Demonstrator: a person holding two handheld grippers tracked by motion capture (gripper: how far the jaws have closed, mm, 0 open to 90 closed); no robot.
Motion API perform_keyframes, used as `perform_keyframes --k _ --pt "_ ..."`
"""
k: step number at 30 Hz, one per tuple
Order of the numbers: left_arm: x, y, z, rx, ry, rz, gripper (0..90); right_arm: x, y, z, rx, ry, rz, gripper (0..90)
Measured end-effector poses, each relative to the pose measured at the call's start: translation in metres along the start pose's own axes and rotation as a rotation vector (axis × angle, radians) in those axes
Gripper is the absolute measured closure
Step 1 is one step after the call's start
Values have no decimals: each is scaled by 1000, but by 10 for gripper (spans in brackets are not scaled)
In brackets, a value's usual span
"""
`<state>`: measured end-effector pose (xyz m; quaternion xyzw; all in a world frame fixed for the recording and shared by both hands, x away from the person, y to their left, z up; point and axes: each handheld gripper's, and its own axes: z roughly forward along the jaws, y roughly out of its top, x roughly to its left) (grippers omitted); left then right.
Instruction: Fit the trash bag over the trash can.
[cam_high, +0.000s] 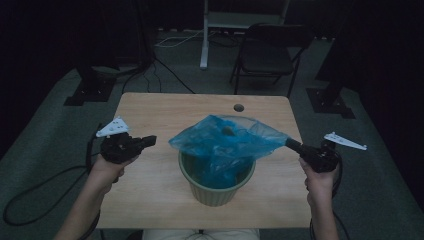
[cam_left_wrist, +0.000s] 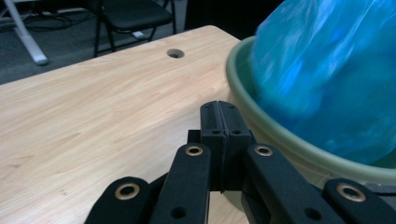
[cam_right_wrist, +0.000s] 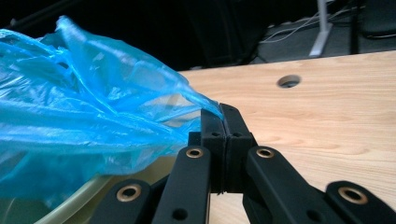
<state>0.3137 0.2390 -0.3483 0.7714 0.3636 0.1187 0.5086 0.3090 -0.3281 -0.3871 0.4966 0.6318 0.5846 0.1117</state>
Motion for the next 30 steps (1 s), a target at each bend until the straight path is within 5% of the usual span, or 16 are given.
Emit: perform_keyframes --k 6,10,15,18,26,30 --pt "-7 4 3 -11 -36 33 900 0 2 5 24 40 -1 899" --pt "-14 10 9 -13 -59 64 812 10 8 17 52 74 -30 898" --pt "-25 22 17 -21 -19 123 494 16 14 28 80 85 -50 898" --pt "-30 35 26 -14 -40 141 432 16 14 31 87 87 -53 898" --pt "-61 58 54 41 -113 267 412 19 13 36 96 97 -54 897" --pt "-75 58 65 71 -162 326 595 21 14 40 104 100 -58 897"
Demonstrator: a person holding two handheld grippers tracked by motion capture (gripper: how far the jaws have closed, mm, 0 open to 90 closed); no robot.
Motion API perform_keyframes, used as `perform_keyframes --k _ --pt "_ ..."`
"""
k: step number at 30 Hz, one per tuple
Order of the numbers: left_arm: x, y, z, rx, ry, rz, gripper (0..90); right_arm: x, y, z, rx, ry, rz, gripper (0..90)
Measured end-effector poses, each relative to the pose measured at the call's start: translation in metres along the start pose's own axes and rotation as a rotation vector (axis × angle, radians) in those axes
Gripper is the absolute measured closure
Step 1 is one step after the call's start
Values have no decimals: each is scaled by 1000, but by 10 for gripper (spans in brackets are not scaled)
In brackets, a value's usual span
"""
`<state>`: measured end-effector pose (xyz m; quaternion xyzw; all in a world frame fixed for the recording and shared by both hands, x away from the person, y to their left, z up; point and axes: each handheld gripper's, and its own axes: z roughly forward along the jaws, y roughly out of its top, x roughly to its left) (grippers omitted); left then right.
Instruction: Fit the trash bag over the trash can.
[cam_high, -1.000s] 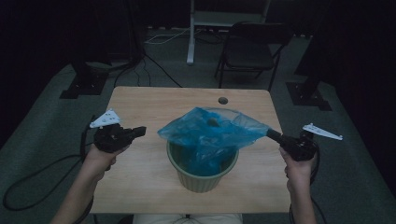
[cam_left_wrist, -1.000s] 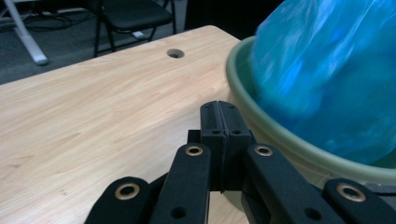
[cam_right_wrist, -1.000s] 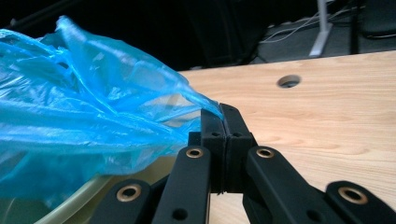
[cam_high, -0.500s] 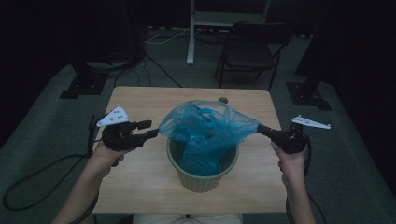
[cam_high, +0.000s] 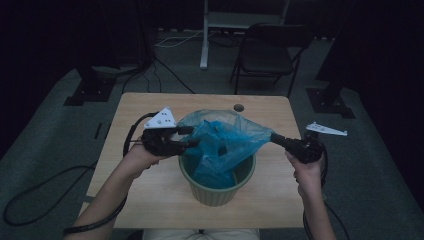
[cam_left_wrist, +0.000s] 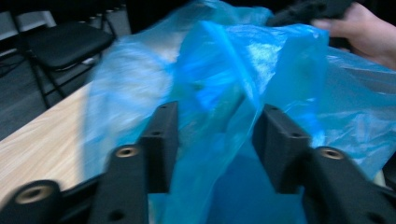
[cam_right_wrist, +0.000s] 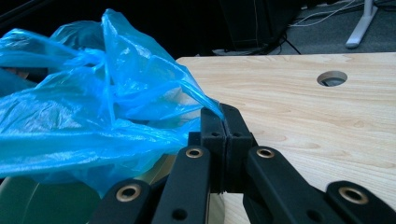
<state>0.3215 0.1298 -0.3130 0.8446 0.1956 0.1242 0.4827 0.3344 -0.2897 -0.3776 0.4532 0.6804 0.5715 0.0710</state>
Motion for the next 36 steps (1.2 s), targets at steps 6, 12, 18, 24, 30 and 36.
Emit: perform_keyframes --k 6,12,18,24,30,36 --pt "-15 -16 -14 -25 -144 -2 900 -2 3 -1 1 -26 -4 897" --pt "-39 -48 -46 -21 -247 27 900 -9 3 -2 13 -57 6 898" --pt "-53 -93 -49 63 -270 15 900 -15 -3 3 32 -44 31 897" --pt "-51 -109 -41 36 -266 -58 893 -10 -8 10 59 -37 27 877" --pt "-42 -94 -49 -43 -209 -93 550 2 -2 -6 15 -35 6 761" --pt "-33 -85 -67 -79 -139 -99 462 6 6 -21 -11 -43 -12 753"
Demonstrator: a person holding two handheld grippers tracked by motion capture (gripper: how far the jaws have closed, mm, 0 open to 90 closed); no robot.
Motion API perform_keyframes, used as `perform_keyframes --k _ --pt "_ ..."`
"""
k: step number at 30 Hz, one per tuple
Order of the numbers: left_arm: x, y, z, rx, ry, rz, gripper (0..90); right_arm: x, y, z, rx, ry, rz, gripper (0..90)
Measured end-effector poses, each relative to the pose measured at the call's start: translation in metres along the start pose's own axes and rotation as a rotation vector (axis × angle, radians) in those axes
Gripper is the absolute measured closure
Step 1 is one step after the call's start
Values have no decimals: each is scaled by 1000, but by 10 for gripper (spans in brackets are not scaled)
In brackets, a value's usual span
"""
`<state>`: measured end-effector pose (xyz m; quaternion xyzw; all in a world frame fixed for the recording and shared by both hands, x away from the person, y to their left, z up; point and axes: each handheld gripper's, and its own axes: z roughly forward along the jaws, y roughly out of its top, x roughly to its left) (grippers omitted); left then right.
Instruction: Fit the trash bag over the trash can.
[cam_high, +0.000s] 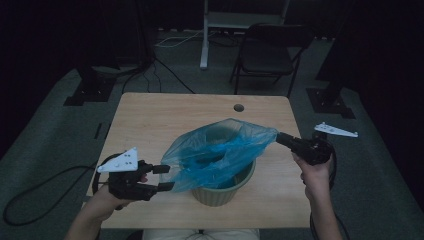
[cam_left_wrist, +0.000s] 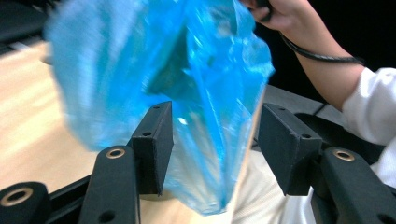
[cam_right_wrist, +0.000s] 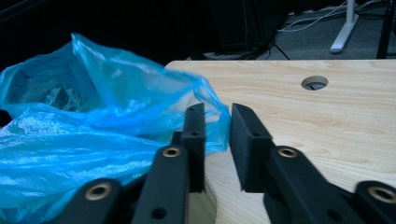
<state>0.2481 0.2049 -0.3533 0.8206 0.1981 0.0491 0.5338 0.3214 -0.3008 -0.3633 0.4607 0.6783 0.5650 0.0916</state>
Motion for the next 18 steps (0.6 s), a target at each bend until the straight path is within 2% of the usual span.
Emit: perform_keyframes --k 2,5,7,9,10,11,13,18 --pt "5 9 -5 -1 73 5 462 -2 1 -3 -2 -8 1 728" --pt "16 23 -2 18 125 -2 462 -3 7 -6 -26 -21 3 675" --pt "22 33 6 41 143 3 448 -1 13 -5 -36 -9 10 596" --pt "23 40 15 64 154 24 422 5 20 0 -30 6 -2 568" --pt "24 45 22 84 160 49 421 8 21 2 -30 15 -7 568" --pt "25 48 27 100 166 63 421 12 22 5 -18 30 -22 568" --pt "28 52 38 129 181 86 421 18 23 13 2 27 -50 558" --pt "40 58 56 169 227 96 477 17 25 36 93 35 -77 494"
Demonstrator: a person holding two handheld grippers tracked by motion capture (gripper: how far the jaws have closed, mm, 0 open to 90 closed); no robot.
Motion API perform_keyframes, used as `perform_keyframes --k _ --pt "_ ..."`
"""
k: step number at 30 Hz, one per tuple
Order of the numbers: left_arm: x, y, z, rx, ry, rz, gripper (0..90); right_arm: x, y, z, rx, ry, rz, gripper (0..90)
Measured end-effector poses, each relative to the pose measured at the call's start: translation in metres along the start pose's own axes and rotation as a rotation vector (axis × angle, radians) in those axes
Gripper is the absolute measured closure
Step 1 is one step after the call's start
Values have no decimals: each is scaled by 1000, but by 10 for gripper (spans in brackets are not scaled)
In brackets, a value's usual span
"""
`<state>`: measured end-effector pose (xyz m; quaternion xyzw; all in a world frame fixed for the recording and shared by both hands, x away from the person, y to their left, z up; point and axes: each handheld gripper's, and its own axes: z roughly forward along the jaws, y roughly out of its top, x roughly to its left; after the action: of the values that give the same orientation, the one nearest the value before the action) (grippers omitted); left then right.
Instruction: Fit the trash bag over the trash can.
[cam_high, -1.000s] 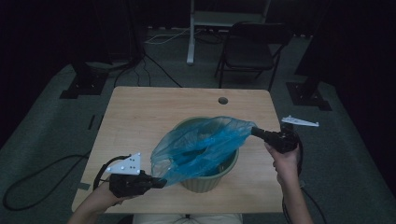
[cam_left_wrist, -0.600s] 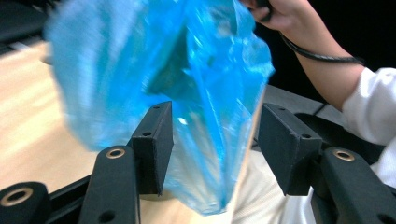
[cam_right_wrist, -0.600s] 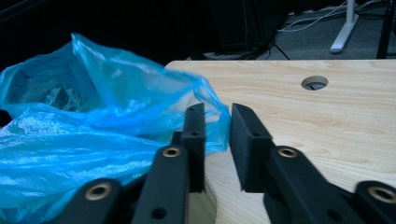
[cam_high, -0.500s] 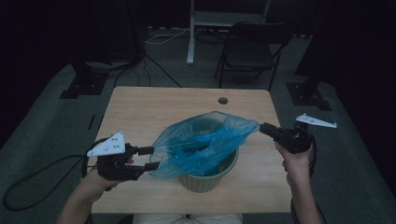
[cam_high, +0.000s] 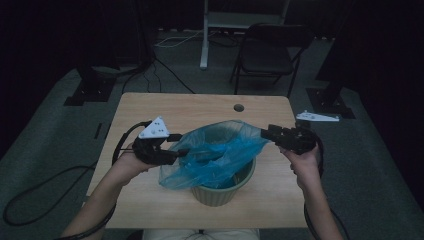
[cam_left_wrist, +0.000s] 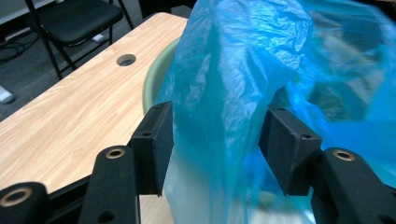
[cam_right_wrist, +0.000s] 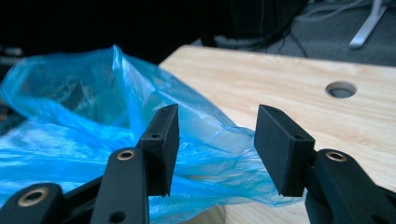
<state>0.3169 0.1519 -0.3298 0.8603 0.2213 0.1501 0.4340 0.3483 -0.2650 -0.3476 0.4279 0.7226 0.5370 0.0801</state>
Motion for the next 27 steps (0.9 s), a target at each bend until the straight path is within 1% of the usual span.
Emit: perform_keyframes --k 1,2,3,4,5,6,7,8,9,11,12,13,15,17,19,20,22,23,24,25,26,27 --pt "2 1 2 -4 6 4 546 -1 1 3 13 2 -4 494" --pt "6 3 4 -9 -1 -10 595 -2 3 8 27 4 -8 512" --pt "8 4 6 -9 -4 -16 645 -3 5 13 42 2 -22 552" --pt "13 5 7 -14 3 -34 733 -4 7 16 52 1 -27 595" --pt "17 6 9 -23 3 -62 782 -5 11 20 63 9 -26 732" --pt "21 6 11 -29 -5 -82 847 -6 13 23 71 9 -31 829" --pt "24 6 12 -36 -2 -94 877 -5 16 26 78 0 -36 900" --pt "26 7 13 -40 8 -108 890 -5 17 28 75 0 -39 900" --pt "29 6 14 -45 12 -118 900 -2 19 29 69 -9 -43 900" --pt "33 6 17 -53 35 -135 900 2 22 32 57 -29 -62 900" --pt "37 4 19 -62 58 -150 900 2 24 33 53 -30 -66 900" --pt "40 3 21 -68 74 -177 900 1 27 36 47 -34 -63 900" --pt "47 0 26 -77 92 -221 900 -2 30 43 47 -49 -47 900" --pt "50 -4 32 -55 129 -230 900 -7 31 51 66 -58 -38 900" --pt "53 -11 39 -29 130 -243 900 -9 29 61 89 -76 -37 900" --pt "55 -15 43 -14 139 -253 900 -11 28 66 102 -84 -37 900" --pt "59 -23 50 -3 130 -282 900 -15 23 77 129 -96 -29 900" --pt "62 -29 53 6 134 -300 900 -16 21 80 137 -102 -25 900" --pt "63 -32 55 6 124 -315 900 -19 17 85 152 -110 -23 900" --pt "64 -38 58 2 96 -340 900 -20 15 88 160 -112 -21 900" --pt "64 -42 60 4 89 -349 900 -22 12 92 166 -113 -14 900" --pt "63 -46 62 8 77 -350 900 -23 8 95 174 -110 -10 900"
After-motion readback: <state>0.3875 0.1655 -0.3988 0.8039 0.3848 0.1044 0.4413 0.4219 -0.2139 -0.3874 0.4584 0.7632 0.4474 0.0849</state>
